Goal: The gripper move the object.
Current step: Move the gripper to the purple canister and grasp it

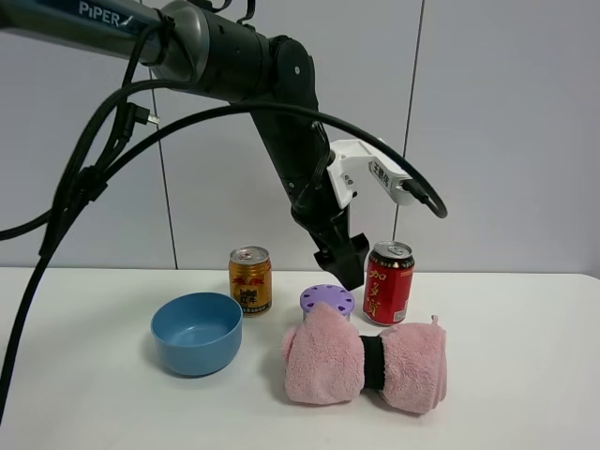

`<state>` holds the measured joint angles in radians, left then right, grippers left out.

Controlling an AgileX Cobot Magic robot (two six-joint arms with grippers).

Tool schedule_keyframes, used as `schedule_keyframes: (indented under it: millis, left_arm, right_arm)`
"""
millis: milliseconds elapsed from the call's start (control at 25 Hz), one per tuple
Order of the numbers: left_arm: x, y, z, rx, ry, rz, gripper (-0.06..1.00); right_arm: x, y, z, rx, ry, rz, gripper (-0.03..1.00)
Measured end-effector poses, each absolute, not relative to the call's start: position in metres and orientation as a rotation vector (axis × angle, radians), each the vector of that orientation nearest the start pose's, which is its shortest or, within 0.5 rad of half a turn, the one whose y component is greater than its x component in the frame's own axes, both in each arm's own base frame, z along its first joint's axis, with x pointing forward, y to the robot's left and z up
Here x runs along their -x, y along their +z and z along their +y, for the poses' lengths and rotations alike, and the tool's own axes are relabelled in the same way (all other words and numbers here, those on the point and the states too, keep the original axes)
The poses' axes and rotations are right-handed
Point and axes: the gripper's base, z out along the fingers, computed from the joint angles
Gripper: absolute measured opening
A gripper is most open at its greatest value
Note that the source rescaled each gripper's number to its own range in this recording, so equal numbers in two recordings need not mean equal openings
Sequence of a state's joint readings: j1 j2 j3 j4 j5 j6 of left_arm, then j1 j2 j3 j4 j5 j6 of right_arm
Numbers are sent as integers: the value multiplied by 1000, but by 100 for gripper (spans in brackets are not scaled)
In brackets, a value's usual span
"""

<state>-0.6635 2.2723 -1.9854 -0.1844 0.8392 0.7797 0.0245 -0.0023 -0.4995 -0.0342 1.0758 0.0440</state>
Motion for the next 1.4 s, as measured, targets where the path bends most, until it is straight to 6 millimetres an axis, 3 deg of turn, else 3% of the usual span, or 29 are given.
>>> schedule_keyframes:
  millis: [280, 880, 1400]
  left_arm:
    - [-406, 188, -317, -1586, -227, 2087, 95]
    - [-424, 140, -329, -1598, -242, 2130, 95]
    - [-433, 135, -320, -1600, -200, 2125, 95]
  right_arm:
    - [6, 276, -3, -22, 2, 2057, 100]
    - [6, 276, -3, -22, 2, 2057, 100]
    - [6, 276, -3, -22, 2, 2057, 100]
